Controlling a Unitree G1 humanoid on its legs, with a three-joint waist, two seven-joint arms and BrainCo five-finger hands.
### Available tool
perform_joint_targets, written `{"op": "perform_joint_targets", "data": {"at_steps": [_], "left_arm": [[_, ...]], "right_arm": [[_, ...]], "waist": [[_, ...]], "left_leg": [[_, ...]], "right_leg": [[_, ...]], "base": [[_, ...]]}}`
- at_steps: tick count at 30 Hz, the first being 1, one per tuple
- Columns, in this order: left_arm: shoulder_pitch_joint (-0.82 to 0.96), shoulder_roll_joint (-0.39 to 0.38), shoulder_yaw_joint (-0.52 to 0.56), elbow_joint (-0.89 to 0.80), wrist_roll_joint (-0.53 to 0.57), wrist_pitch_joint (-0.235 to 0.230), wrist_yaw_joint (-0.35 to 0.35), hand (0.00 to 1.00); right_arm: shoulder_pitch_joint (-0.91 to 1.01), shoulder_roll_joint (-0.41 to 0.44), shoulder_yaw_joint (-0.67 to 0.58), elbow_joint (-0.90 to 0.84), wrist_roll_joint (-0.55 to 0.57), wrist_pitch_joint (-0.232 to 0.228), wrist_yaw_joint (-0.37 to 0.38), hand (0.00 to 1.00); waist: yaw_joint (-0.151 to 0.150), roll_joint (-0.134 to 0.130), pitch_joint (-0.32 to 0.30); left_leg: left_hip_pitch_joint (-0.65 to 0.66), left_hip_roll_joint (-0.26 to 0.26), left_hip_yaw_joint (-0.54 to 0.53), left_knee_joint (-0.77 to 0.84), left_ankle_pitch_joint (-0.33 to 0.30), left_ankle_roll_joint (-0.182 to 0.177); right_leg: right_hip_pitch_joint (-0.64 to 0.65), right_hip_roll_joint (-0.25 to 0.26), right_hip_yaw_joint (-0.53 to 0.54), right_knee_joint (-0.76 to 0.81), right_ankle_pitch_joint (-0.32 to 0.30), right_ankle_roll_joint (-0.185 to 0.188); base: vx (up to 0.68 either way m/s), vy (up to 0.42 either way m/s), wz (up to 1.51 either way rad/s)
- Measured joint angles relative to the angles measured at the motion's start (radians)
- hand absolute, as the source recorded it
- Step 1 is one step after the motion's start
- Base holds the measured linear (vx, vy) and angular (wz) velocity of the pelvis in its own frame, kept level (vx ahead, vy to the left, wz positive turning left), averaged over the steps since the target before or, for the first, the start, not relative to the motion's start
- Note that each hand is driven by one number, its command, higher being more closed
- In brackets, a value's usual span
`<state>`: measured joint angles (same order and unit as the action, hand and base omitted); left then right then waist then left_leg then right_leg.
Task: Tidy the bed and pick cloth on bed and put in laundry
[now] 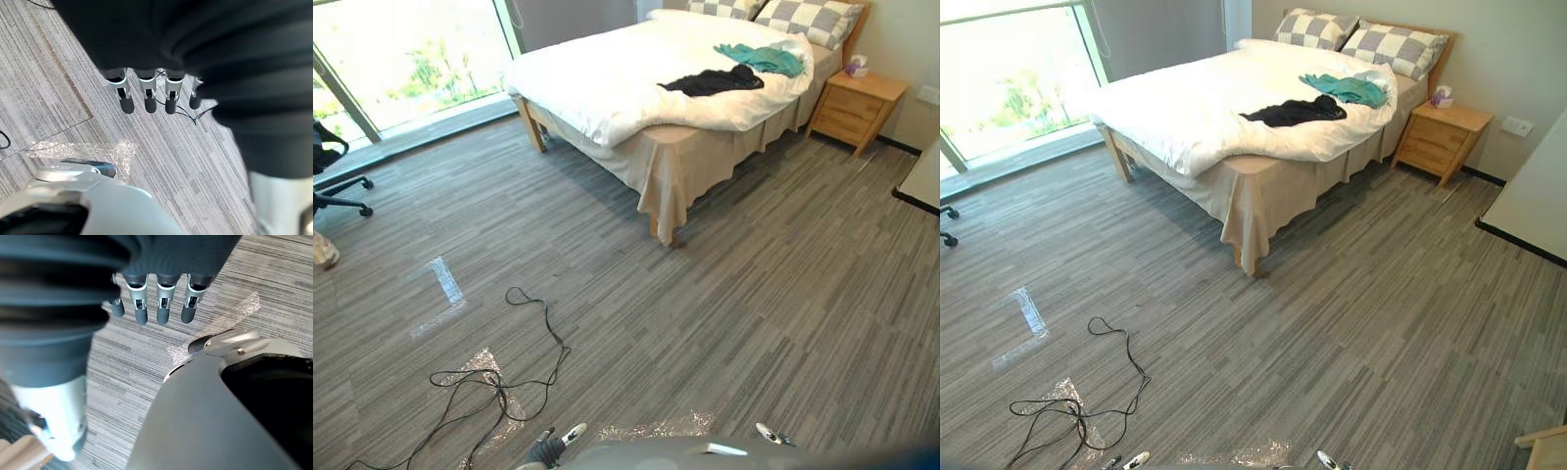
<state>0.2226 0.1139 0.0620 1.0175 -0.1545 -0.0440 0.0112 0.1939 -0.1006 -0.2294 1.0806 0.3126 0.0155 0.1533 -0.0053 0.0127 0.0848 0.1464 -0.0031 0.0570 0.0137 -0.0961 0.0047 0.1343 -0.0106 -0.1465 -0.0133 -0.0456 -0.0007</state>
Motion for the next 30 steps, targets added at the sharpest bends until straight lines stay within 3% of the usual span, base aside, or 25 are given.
{"op": "perform_joint_targets", "data": {"at_steps": [10, 14, 20, 22, 26, 30], "left_arm": [[-0.021, 0.004, -0.001, 0.010, 0.059, 0.023, -0.011, 0.00], [-0.037, 0.006, -0.001, 0.009, 0.077, 0.066, -0.010, 0.00], [-0.047, 0.006, -0.002, 0.009, 0.107, 0.091, -0.011, 0.00], [-0.049, 0.006, -0.002, 0.008, 0.108, 0.101, -0.009, 0.00], [-0.055, 0.015, -0.012, 0.007, 0.108, 0.118, -0.005, 0.00], [-0.043, 0.018, -0.015, 0.009, 0.109, 0.143, 0.021, 0.00]], "right_arm": [[-0.023, 0.002, -0.018, 0.012, -0.004, 0.036, -0.002, 0.00], [-0.031, 0.006, -0.031, 0.015, -0.005, 0.037, -0.006, 0.00], [-0.031, 0.011, -0.038, 0.015, -0.002, 0.037, -0.031, 0.00], [-0.031, 0.012, -0.041, 0.014, -0.001, 0.037, -0.044, 0.00], [-0.032, 0.023, -0.075, -0.004, 0.021, 0.055, -0.066, 0.00], [-0.037, 0.031, -0.078, -0.003, 0.040, 0.080, -0.077, 0.00]], "waist": [[-0.002, 0.006, 0.019], [-0.002, 0.005, 0.020], [-0.003, 0.003, 0.026], [-0.003, -0.004, 0.034], [-0.005, -0.008, 0.058], [-0.005, -0.020, 0.066]], "left_leg": [[0.049, 0.005, 0.020, -0.018, -0.016, -0.025], [0.054, 0.005, 0.029, -0.025, -0.016, -0.026], [0.075, 0.005, 0.034, -0.029, -0.016, -0.026], [0.079, 0.005, 0.041, -0.028, -0.017, -0.025], [0.071, -0.007, 0.058, 0.009, -0.047, 0.005], [0.072, -0.001, 0.105, 0.051, -0.070, 0.008]], "right_leg": [[0.054, 0.007, -0.004, -0.056, 0.010, 0.033], [0.053, 0.007, -0.003, -0.056, 0.011, 0.040], [0.067, 0.006, -0.003, -0.049, 0.009, 0.040], [0.050, 0.002, -0.003, -0.007, -0.016, 0.032], [-0.057, -0.034, -0.004, 0.242, -0.152, 0.039], [-0.078, -0.075, -0.072, 0.301, -0.187, 0.036]], "base": [[0.07, -0.003, -0.05], [-0.01, -0.010, -0.04], [-0.05, -0.022, -0.04], [-0.08, -0.020, -0.05], [-0.08, 0.003, -0.06], [-0.02, 0.010, -0.33]]}}
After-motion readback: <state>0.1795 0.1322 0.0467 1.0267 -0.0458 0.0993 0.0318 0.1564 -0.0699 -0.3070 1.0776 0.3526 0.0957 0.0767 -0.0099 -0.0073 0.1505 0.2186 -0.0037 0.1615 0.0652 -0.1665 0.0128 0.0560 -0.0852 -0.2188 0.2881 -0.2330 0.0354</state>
